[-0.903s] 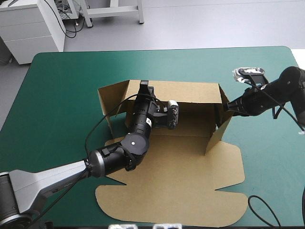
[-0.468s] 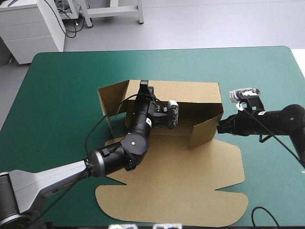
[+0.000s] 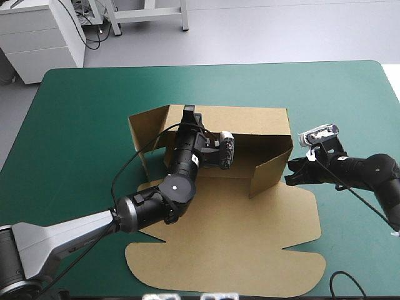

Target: Fold the box

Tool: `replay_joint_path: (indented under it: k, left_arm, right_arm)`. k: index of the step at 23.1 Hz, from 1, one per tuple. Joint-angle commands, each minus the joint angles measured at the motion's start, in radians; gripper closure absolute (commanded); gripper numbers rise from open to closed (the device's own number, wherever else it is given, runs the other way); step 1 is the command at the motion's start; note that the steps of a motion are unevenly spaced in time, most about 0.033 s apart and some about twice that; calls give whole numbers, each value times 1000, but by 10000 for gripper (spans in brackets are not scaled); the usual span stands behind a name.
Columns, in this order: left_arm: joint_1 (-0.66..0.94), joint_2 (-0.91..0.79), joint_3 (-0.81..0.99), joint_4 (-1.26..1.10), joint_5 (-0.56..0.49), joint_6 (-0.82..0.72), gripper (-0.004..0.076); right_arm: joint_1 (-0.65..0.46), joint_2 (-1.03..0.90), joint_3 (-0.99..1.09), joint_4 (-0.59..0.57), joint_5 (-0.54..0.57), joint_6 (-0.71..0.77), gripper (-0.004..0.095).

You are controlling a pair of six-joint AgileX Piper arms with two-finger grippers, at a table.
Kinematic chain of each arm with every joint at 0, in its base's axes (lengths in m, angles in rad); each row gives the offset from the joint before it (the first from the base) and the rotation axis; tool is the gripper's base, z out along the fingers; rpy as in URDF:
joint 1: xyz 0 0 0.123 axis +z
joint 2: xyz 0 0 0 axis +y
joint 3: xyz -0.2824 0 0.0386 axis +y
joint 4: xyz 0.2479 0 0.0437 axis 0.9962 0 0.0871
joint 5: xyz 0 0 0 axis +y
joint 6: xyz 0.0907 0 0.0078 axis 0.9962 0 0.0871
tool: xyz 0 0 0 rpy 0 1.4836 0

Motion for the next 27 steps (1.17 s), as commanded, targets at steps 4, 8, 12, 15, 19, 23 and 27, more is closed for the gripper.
replay_joint_path:
  k: [4,8,12,15,19,23,27]
  left_arm:
    - [-2,-49,-26,66,31,-8,731]
    - [-2,-49,-26,66,31,-8,731]
    - [-2,-49,-26,66,31,-8,731]
    - [-2,-49,-26,66,24,-8,731]
    - [-2,-49,-26,66,24,4,731]
    - [-2,-49,-26,66,24,1,731]
    - [-2,-49,-26,66,24,1,731]
  right_arm:
    - [2,-27,-31,51,30,-28,332]
    - [2,-27,-29,117,49,-28,214]
    - [79,-27,21,166,-101,-28,214]
    - [177,-27,50,172,-324,6,216]
    - [276,-27,54,215,-479,22,216]
    - [382,-25,60,273,-646,27,235]
    - [416,-21,84,275,-744,29,514]
